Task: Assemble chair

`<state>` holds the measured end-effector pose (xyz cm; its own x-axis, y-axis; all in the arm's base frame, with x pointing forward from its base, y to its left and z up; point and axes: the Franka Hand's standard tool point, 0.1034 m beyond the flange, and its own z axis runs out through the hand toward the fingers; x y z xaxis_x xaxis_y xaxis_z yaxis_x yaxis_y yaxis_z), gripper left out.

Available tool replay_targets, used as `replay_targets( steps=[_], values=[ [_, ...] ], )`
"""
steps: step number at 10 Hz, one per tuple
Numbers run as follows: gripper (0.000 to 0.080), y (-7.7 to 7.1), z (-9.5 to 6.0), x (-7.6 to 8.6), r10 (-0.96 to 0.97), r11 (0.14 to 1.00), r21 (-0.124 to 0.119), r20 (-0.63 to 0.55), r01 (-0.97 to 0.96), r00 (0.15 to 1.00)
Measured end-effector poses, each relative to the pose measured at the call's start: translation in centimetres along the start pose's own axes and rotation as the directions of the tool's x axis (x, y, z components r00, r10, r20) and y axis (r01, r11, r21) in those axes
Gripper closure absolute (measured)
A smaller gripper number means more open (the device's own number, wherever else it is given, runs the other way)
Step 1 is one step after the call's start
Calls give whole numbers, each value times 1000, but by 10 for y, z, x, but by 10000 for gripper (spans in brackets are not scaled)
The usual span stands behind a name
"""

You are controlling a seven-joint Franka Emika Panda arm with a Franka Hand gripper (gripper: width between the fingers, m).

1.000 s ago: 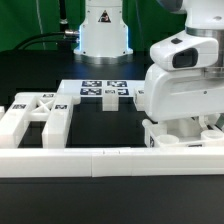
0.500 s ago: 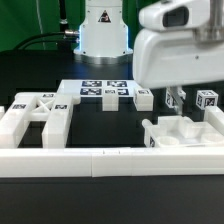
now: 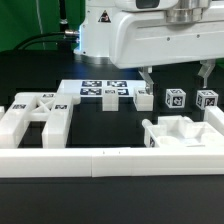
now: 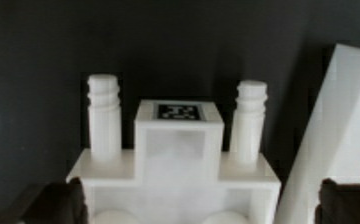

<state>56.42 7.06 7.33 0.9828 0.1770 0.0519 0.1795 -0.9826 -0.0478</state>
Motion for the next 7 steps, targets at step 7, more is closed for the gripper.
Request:
replay_targets(
  steps=[7],
  values=[
    [151, 30, 26, -74, 129, 992, -10, 29, -128, 991]
  ],
)
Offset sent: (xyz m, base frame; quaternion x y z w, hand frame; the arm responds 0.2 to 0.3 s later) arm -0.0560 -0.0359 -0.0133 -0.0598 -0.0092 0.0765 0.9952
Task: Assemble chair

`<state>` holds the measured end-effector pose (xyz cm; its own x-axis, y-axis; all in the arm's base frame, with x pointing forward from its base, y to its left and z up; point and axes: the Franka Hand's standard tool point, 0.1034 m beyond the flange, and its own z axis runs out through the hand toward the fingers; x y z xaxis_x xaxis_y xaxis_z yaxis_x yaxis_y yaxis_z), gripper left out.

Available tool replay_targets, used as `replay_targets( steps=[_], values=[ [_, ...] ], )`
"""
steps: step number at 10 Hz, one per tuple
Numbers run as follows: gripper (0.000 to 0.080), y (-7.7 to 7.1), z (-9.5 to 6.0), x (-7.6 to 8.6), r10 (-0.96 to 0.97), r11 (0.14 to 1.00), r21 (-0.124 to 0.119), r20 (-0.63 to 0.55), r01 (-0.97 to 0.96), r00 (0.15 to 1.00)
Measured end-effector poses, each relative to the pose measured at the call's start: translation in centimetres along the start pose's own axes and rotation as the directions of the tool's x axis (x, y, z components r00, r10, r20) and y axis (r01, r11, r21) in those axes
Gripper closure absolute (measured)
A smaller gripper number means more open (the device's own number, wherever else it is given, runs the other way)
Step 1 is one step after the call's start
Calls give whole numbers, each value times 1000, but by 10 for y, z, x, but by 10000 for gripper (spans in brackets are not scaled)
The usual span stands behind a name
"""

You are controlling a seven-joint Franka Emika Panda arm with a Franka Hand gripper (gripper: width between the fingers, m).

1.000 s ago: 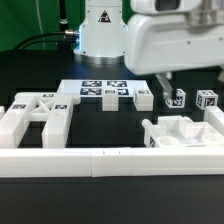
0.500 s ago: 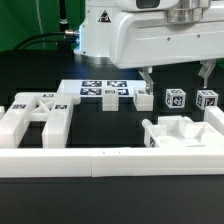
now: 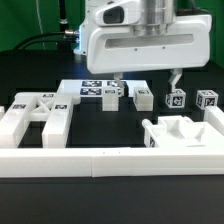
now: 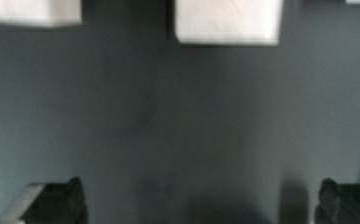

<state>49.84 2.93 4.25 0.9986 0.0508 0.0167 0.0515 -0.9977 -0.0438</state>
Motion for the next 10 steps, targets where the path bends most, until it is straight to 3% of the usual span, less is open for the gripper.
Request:
replay_targets(
  steps=[3, 7, 10],
  values=[
    [151, -3, 1, -4, -3, 1000, 8, 52, 2, 999],
    [151, -13, 8, -26, 73, 996, 17, 359, -85, 931],
    [151, -16, 8, -29, 60, 996, 26, 535, -88, 843]
  ],
)
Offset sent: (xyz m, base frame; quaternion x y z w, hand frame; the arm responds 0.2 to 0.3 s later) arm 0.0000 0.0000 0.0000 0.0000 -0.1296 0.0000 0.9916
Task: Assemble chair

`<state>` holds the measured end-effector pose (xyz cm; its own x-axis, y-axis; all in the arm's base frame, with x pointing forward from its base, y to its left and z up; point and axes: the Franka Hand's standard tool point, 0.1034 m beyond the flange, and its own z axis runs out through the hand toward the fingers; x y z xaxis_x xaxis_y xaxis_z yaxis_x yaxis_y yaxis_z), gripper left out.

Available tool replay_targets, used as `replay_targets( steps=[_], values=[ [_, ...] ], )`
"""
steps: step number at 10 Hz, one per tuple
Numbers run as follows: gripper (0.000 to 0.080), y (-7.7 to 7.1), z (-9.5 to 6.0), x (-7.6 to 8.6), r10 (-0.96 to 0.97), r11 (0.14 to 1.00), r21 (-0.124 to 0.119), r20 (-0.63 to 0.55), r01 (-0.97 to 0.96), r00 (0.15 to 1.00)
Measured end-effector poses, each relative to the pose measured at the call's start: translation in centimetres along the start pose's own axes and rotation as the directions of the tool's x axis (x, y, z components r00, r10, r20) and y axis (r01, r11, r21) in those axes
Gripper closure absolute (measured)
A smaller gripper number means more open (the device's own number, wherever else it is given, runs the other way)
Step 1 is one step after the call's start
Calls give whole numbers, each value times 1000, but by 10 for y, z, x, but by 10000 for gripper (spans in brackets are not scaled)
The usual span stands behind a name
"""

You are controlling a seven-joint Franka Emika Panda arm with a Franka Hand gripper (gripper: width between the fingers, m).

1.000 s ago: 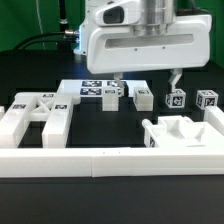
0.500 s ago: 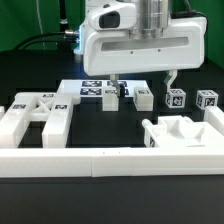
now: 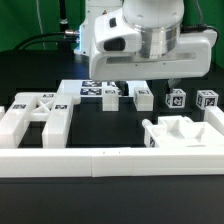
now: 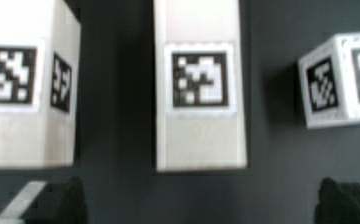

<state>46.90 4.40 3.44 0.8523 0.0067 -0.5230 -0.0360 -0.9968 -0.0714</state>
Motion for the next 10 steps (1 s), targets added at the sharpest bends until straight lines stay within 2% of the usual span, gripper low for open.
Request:
replay_targets(
  steps=[1, 2, 5, 7, 9, 10],
  values=[
    [151, -1, 2, 2, 2, 1000, 0, 37, -2, 999],
    [151, -2, 12, -5, 22, 1000, -5, 141, -22, 990],
    [151, -3, 27, -8, 26, 1000, -7, 354, -25, 935],
    [151, -4, 36, -9, 21, 1000, -6, 443, -21, 896],
    [151, -4, 38, -7, 19, 1000, -5, 458, -19, 889],
    [274, -4, 39, -7, 19, 1000, -5, 459, -19, 888]
  ],
)
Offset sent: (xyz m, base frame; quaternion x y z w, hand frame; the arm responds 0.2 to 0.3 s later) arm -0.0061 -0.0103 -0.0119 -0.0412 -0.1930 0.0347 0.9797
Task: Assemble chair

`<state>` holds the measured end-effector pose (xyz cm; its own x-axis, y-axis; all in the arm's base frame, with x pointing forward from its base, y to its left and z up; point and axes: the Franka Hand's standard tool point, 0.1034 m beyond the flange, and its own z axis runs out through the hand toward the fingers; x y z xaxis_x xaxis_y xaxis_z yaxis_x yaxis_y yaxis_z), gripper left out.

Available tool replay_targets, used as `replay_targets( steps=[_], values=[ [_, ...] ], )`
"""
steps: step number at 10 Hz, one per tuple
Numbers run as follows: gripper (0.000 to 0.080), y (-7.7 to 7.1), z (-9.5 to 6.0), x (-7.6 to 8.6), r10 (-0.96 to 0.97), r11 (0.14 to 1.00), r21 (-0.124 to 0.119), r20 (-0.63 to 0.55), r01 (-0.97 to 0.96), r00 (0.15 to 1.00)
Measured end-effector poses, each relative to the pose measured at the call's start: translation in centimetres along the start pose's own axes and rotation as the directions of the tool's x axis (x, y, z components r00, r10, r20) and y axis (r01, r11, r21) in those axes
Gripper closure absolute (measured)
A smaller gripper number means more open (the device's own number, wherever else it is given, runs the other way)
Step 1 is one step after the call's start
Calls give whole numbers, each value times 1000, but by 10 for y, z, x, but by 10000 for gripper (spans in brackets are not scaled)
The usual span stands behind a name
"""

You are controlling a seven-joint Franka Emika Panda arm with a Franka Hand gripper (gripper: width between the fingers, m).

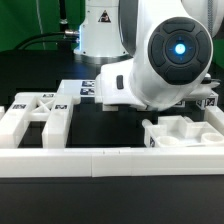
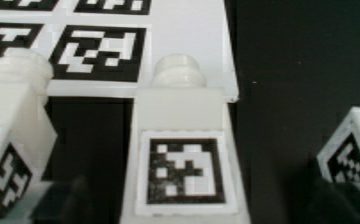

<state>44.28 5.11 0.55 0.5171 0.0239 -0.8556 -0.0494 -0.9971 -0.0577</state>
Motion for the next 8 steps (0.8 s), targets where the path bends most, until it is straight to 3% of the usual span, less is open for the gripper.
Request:
replay_targets(
  steps=[1, 2, 3, 5, 8],
  values=[
    [425, 0, 0, 0, -1, 1000, 0, 1, 1, 1000],
    [425, 0, 0, 0, -3, 1000, 0, 1, 3, 1000],
    [512, 0, 0, 0, -16, 1000, 0, 1, 16, 1000],
    [512, 1, -3, -1, -42, 999, 3, 1, 42, 999],
    [512, -10, -32, -25, -54, 999, 7, 34, 54, 998]
  ],
)
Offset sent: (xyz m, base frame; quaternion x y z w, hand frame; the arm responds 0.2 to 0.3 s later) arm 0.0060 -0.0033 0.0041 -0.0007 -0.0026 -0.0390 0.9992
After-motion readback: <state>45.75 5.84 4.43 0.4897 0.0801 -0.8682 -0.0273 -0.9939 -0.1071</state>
